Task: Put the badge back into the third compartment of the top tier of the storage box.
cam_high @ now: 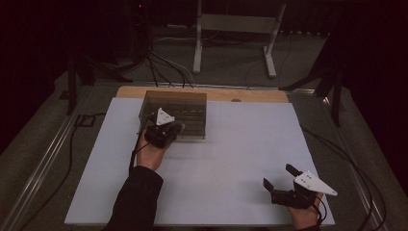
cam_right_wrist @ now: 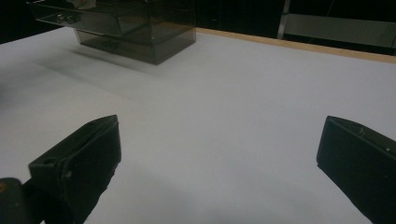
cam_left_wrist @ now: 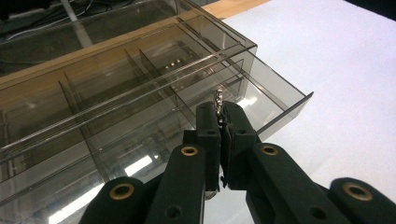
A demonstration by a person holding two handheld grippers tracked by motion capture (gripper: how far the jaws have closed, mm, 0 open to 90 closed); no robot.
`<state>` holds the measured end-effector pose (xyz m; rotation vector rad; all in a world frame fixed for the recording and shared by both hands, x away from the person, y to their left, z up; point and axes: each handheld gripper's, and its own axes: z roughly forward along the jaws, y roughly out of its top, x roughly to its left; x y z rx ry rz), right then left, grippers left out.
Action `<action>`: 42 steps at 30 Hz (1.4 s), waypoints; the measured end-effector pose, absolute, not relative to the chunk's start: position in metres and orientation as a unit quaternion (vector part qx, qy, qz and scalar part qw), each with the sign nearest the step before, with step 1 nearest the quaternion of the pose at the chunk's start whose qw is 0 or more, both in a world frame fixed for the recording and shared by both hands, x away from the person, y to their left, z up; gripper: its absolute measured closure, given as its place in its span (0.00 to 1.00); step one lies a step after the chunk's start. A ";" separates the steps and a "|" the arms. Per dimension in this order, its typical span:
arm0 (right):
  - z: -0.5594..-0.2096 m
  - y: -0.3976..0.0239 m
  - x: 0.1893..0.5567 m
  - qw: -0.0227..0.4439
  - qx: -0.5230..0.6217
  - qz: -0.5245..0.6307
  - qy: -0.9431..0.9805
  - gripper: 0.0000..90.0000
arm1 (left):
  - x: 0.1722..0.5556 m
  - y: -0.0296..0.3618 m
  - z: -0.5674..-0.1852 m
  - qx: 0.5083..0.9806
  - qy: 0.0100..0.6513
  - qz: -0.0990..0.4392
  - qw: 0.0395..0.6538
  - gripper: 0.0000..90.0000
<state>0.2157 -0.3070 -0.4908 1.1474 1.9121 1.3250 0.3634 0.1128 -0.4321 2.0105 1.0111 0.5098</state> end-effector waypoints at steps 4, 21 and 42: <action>-0.491 -0.307 0.216 0.270 0.426 0.491 0.710 0.00 | 0.364 0.112 -0.433 0.796 0.401 0.201 0.405 0.98; -0.491 -0.308 0.216 0.271 0.426 0.491 0.710 0.00 | 0.374 0.096 -0.445 0.803 0.404 0.183 0.398 0.98; -0.490 -0.307 0.216 0.272 0.425 0.492 0.710 0.00 | 0.357 0.124 -0.433 0.760 0.447 0.208 0.425 0.25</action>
